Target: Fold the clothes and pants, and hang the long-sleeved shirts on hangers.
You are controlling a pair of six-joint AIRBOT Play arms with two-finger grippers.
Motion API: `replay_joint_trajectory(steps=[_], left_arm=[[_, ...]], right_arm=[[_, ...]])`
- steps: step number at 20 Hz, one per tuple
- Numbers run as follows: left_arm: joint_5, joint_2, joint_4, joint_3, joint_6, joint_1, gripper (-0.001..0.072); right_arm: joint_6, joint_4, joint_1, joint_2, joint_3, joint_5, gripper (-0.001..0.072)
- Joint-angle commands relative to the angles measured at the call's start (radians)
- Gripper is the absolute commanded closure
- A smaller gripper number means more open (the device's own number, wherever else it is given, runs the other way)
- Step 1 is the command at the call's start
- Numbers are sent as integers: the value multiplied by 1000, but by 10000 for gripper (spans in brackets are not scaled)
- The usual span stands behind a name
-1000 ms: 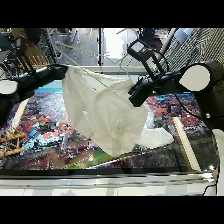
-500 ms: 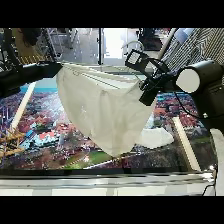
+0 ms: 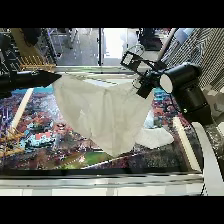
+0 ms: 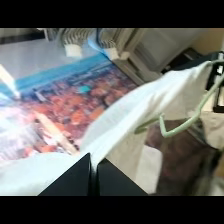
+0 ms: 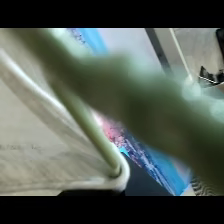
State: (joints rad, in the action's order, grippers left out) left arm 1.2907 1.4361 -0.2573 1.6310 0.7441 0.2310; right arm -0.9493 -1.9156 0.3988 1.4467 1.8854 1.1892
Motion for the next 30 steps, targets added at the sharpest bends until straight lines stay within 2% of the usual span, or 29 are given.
replay_joint_trajectory(steps=[1,5,7,10,12,17,19,21,24,27,30], left_arm=[[143,64,217,1,-1,14,694],[261,131,493,0,11,21,694],[299,143,517,1,44,23,694],[358,143,552,1,45,23,694],[375,143,608,1,45,28,694],[376,143,610,0,53,52,692],[375,143,605,0,52,52,692],[374,143,591,0,52,51,692],[328,147,518,0,48,51,692],[172,167,412,0,52,51,692],[150,193,418,0,55,14,692]], right_arm=[[8,-74,1,23,0,-49,685],[54,-133,1,52,0,-86,685],[52,-156,1,68,0,-127,685],[34,-190,1,91,-15,-144,685],[-49,-268,-3,105,-46,-146,685],[-311,-378,-19,111,-132,-142,685],[-385,-388,-19,113,-138,-132,685],[-402,-391,-18,112,-138,-109,685],[-376,-290,-15,90,-138,-93,685],[-376,-99,-16,12,-138,-61,685],[-374,62,-10,-92,-138,-3,685]])
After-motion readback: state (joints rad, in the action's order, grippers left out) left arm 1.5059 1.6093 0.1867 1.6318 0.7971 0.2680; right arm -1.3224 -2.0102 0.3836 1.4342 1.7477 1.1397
